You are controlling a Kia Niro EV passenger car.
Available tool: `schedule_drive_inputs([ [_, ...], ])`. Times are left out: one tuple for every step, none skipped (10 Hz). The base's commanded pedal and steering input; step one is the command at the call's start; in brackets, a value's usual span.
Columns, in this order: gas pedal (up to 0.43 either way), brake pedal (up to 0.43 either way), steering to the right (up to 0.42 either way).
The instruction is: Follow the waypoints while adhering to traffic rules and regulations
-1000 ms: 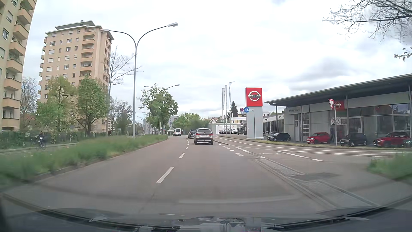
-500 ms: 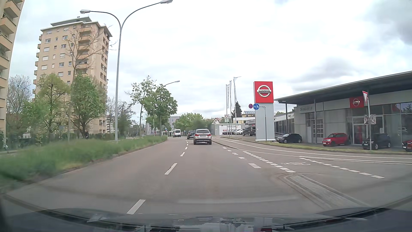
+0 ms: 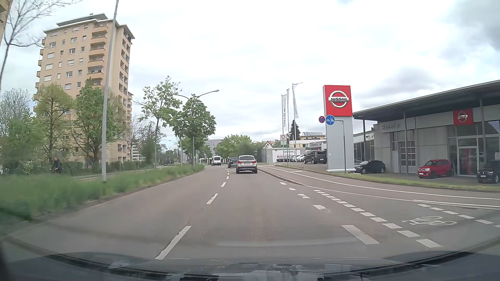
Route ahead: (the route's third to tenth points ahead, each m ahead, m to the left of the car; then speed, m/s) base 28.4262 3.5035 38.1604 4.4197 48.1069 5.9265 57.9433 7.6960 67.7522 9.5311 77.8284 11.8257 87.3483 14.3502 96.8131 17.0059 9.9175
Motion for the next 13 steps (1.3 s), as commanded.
schedule_drive_inputs([
  [0.13, 0.0, -0.018],
  [0.118, 0.0, -0.018],
  [0.118, 0.0, -0.017],
  [0.118, 0.0, -0.016],
  [0.118, 0.0, -0.015],
  [0.118, 0.0, -0.015],
  [0.118, 0.0, -0.015],
  [0.118, 0.0, -0.015],
  [0.11, 0.0, -0.015],
  [0.11, 0.0, -0.015],
  [0.098, 0.0, -0.015],
  [0.079, 0.0, -0.015],
  [0.079, 0.0, -0.015],
])
